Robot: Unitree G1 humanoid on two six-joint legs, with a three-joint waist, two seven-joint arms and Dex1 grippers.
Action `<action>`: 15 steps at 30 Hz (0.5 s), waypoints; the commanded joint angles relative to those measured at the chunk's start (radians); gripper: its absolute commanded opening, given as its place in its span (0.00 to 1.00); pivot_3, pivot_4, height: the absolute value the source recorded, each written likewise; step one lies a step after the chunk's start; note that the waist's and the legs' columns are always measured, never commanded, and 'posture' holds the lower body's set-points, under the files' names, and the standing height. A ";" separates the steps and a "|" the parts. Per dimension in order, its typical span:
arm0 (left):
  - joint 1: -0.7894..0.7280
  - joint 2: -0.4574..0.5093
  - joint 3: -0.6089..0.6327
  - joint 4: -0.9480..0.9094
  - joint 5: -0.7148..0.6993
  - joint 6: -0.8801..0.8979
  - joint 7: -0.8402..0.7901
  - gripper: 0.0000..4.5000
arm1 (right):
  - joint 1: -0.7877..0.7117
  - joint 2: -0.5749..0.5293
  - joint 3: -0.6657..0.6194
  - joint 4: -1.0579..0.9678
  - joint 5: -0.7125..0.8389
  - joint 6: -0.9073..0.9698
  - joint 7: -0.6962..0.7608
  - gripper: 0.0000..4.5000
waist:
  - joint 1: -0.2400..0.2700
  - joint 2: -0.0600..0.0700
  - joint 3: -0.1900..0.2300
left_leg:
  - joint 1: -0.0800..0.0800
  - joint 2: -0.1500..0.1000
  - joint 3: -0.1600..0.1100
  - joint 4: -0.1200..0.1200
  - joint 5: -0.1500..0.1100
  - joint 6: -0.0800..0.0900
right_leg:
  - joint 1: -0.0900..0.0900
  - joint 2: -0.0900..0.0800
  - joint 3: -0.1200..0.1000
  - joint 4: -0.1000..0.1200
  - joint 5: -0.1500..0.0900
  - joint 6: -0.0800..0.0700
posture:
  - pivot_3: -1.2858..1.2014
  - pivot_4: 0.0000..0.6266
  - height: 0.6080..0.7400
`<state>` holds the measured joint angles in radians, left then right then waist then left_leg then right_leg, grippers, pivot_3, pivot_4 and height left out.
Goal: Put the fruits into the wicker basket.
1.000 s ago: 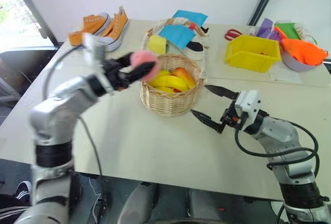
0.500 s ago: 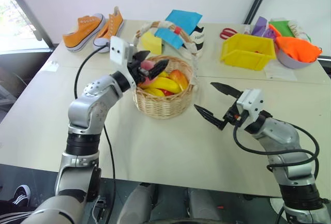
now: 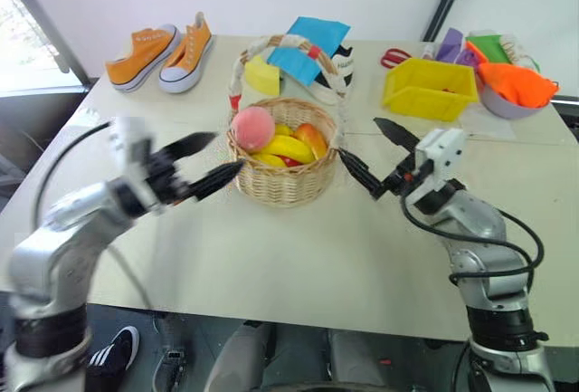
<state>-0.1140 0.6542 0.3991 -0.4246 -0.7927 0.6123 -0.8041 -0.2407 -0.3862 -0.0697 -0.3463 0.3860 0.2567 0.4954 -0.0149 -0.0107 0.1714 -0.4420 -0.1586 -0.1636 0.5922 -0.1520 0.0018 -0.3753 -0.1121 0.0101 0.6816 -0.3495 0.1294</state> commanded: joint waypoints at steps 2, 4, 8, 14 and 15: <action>0.172 0.008 0.148 0.039 0.029 -0.166 -0.140 0.99 | -0.042 0.077 0.052 -0.107 -0.019 0.098 -0.131 1.00 | 0.005 0.001 0.000 | 0.000 0.000 0.000 0.000 0.000 0.000 | 0.000 0.000 0.000 0.000 -0.001 -0.002 | 0.52 0.24 1.00; 0.217 -0.021 0.167 0.081 0.056 -0.233 -0.147 0.99 | -0.065 0.097 0.084 -0.108 -0.047 0.122 -0.160 1.00 | 0.010 0.001 0.000 | 0.000 0.000 0.000 0.000 -0.001 -0.002 | 0.000 -0.001 0.000 -0.001 -0.001 -0.002 | 0.52 0.24 1.00; 0.266 -0.073 0.162 0.131 0.078 -0.325 -0.166 0.99 | -0.141 0.132 0.129 -0.047 -0.115 0.127 -0.211 1.00 | 0.003 0.001 0.000 | 0.000 0.000 0.001 0.000 -0.002 -0.002 | 0.000 -0.001 0.001 -0.002 -0.001 -0.002 | 0.52 0.24 1.00; 0.279 -0.113 0.112 0.101 0.080 -0.367 -0.152 0.99 | -0.205 0.131 0.160 0.078 -0.244 0.105 -0.262 1.00 | 0.003 0.001 0.000 | 0.000 0.000 0.001 -0.001 -0.002 -0.003 | -0.001 0.000 0.001 -0.001 -0.001 -0.002 | 0.52 0.24 1.00; 0.276 -0.116 0.103 0.099 0.086 -0.375 -0.150 0.99 | -0.206 0.136 0.158 0.087 -0.249 0.105 -0.264 1.00 | 0.003 0.001 0.000 | 0.000 0.000 0.001 -0.001 -0.002 -0.002 | -0.001 0.000 0.001 -0.001 -0.001 -0.001 | 0.52 0.24 1.00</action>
<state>0.1640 0.5404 0.5137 -0.2842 -0.7075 0.2660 -0.9564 -0.4338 -0.2549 0.0885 -0.2527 0.1579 0.3851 0.2400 -0.0120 -0.0101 0.1714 -0.4421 -0.1590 -0.1627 0.5906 -0.1537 -0.0005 -0.3761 -0.1125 0.0110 0.6803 -0.3497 0.1289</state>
